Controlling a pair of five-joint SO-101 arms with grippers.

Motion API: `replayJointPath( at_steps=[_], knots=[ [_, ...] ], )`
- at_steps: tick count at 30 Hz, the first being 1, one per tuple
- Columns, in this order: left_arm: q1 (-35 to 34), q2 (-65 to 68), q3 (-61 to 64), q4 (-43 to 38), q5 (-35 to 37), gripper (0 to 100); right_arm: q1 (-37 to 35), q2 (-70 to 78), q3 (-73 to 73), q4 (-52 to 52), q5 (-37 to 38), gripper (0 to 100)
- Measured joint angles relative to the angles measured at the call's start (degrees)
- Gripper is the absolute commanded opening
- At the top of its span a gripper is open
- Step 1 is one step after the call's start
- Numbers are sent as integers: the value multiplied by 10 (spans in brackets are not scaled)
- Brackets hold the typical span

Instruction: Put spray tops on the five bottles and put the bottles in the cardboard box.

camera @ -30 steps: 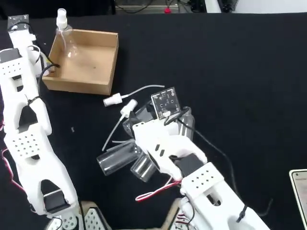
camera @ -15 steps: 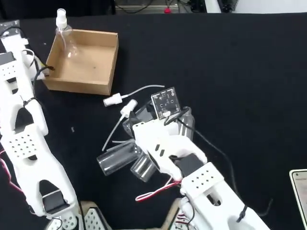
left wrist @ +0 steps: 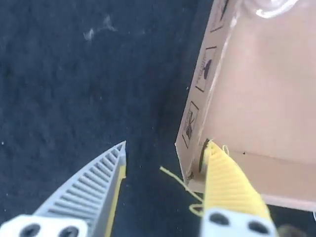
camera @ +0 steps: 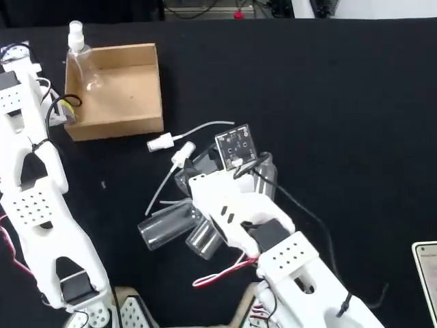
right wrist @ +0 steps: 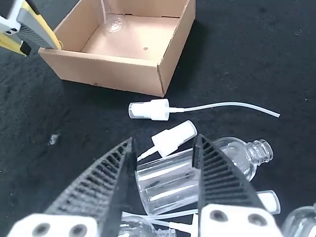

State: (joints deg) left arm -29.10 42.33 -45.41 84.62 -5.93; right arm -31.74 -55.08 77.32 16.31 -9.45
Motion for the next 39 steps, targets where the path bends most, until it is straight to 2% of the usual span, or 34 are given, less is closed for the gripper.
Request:
replayJointPath(
  at_steps=[11, 25, 30, 32, 35, 39],
  knots=[
    [0, 0, 0, 16, 0, 238, 0, 0, 0, 0, 0, 187],
    [0, 0, -117, 24, 0, 241, 0, 0, 0, 0, 0, 187],
    [0, -1, -207, 114, 0, 238, 18, 0, 0, 1, 0, 185],
    [0, -2, -241, 144, 0, 238, 33, 0, -1, 23, 0, 155],
    [0, -9, -244, 156, 0, 238, 51, 0, -9, 74, -18, 115],
    [0, -15, -208, 158, 0, 238, 54, 0, -48, 119, -23, 113]
  ],
)
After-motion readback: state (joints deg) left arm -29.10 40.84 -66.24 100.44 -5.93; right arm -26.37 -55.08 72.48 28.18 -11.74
